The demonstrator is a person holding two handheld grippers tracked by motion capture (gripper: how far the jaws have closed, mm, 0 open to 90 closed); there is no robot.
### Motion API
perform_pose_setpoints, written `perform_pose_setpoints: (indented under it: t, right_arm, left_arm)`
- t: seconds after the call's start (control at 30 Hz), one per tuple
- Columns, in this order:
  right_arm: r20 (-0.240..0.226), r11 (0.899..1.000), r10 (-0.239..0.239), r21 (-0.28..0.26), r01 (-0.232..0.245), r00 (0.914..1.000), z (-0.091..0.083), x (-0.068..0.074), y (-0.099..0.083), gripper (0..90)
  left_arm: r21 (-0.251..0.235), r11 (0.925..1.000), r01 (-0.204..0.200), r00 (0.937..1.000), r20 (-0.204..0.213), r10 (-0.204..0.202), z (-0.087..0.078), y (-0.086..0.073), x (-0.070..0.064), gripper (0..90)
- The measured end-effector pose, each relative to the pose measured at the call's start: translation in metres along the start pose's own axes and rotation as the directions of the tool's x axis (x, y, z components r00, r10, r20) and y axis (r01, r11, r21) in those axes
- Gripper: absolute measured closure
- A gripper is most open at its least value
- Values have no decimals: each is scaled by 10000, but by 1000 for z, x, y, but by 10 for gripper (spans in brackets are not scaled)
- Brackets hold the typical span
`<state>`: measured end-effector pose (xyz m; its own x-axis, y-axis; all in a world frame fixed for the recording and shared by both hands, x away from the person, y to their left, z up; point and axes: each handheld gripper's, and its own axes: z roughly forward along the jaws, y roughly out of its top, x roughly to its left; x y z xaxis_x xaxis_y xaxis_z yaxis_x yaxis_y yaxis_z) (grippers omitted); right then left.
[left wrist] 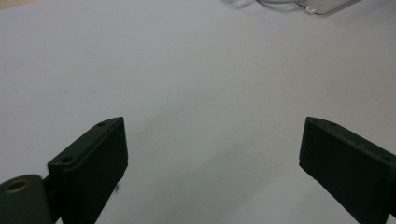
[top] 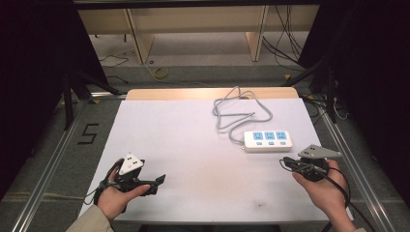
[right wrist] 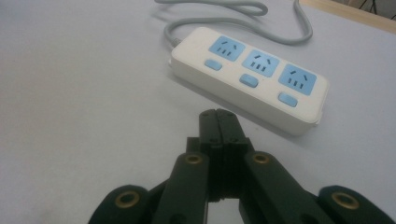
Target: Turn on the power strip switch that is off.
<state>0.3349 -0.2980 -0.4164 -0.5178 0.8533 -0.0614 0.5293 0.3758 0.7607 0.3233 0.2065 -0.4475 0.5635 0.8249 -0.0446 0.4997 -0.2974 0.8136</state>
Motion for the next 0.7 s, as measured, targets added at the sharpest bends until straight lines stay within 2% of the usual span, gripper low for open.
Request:
perform_pose_setpoints:
  t: [0.37,0.47,0.7]
  right_arm:
    - [29,9991,255,344,-256,9997,10,-2,9,900]
    - [90,9991,244,349,-247,9997,12,-4,11,900]
    - [97,9984,155,540,-160,9998,20,-3,17,900]
  left_arm:
    - [42,10000,30,10000,68,-31,2,0,-2,90]
    - [156,9998,-94,9998,172,91,2,0,-3,89]
    - [119,9999,-66,9999,146,64,3,0,-3,91]
